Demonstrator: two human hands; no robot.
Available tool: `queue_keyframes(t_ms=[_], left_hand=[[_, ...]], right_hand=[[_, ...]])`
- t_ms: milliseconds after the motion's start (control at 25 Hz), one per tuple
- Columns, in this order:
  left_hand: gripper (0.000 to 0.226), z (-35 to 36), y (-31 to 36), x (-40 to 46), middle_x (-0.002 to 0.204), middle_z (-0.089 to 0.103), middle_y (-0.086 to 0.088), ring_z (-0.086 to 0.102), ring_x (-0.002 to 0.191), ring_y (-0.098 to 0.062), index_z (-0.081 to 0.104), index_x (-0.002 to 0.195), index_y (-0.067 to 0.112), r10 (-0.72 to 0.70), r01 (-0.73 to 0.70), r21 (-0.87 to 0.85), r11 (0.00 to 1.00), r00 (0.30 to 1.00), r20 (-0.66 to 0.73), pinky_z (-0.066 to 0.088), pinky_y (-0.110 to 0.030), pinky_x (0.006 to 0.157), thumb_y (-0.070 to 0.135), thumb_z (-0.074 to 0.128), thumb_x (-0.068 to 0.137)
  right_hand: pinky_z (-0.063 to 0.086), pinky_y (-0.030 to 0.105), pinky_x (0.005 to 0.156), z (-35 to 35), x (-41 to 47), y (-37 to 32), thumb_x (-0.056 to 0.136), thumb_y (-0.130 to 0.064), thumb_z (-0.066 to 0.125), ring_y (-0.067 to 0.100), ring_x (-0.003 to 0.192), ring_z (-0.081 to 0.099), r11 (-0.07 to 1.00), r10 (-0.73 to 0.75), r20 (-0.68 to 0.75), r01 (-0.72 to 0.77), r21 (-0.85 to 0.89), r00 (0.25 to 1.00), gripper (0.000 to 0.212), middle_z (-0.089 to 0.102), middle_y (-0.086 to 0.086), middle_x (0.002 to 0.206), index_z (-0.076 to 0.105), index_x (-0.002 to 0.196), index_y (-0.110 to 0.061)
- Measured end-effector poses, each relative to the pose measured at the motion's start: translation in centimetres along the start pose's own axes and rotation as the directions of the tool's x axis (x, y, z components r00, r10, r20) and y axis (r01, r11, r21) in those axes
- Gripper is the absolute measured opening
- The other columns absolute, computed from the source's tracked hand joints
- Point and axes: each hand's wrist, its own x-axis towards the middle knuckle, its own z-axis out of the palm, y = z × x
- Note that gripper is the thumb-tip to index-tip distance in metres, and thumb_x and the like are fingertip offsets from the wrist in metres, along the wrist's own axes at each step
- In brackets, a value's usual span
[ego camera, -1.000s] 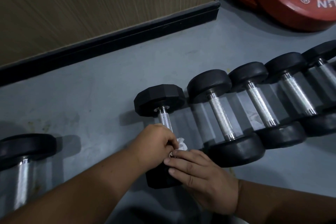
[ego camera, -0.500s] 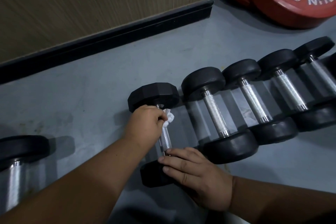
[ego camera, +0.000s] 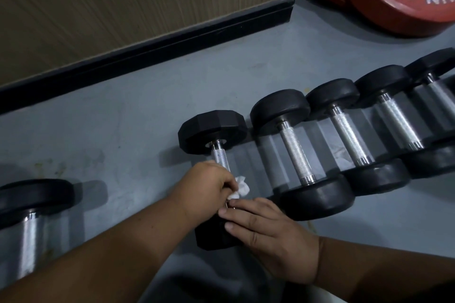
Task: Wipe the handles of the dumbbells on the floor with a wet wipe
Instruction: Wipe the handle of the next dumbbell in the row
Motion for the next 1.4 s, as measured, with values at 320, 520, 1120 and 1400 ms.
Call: queue_keyframes(t_ms=[320, 520, 1120, 1400], left_hand=[[0.018, -0.6, -1.0, 2.9, 0.088, 0.075, 0.009, 0.068, 0.083, -0.006, 0.079, 0.086, 0.028, -0.239, 0.211, -0.138, 0.968, 0.942, -0.237, 0.050, -0.017, 0.079, 0.014, 0.070, 0.081], [0.023, 0.1, -1.4, 0.8, 0.086, 0.074, 0.015, 0.065, 0.085, 0.002, 0.079, 0.079, 0.027, -0.204, 0.153, -0.237, 0.959, 0.956, -0.210, 0.047, -0.007, 0.080, 0.005, 0.075, 0.075], [0.018, -0.2, -3.3, -0.1, 0.079, 0.074, 0.013, 0.064, 0.078, 0.001, 0.080, 0.082, 0.027, 0.159, -0.183, -0.126, 0.975, 0.971, -0.180, 0.051, -0.018, 0.074, 0.013, 0.082, 0.071], [0.018, -0.7, -4.1, 2.0, 0.080, 0.072, 0.010, 0.065, 0.078, -0.003, 0.079, 0.079, 0.023, 0.002, -0.035, -0.101, 0.994, 0.951, -0.308, 0.049, -0.013, 0.077, 0.007, 0.080, 0.072]], right_hand=[[0.040, 0.050, 0.106, -0.3, -0.1, -0.2, 0.101, -0.012, 0.056, 0.029, 0.146, 0.038, 0.999, 0.002, 0.047, 0.000, -0.048, 0.999, 0.039, 0.042, 0.007, 0.158, 0.059, 0.139, -0.006], [0.043, 0.047, 0.102, -0.2, 0.2, -0.5, 0.103, -0.013, 0.055, 0.026, 0.146, 0.039, 0.998, 0.009, 0.028, -0.007, -0.055, 1.000, 0.035, 0.044, 0.006, 0.156, 0.062, 0.137, -0.009], [0.040, 0.045, 0.105, 0.4, 1.2, -1.4, 0.102, -0.012, 0.054, 0.022, 0.148, 0.035, 0.996, -0.009, 0.085, 0.017, -0.086, 0.996, 0.039, 0.040, 0.004, 0.159, 0.058, 0.141, -0.011], [0.041, 0.039, 0.104, 0.9, 2.5, -2.0, 0.103, -0.012, 0.054, 0.024, 0.142, 0.044, 0.991, -0.063, 0.083, 0.072, -0.109, 0.995, 0.035, 0.044, 0.004, 0.157, 0.061, 0.138, -0.011]])
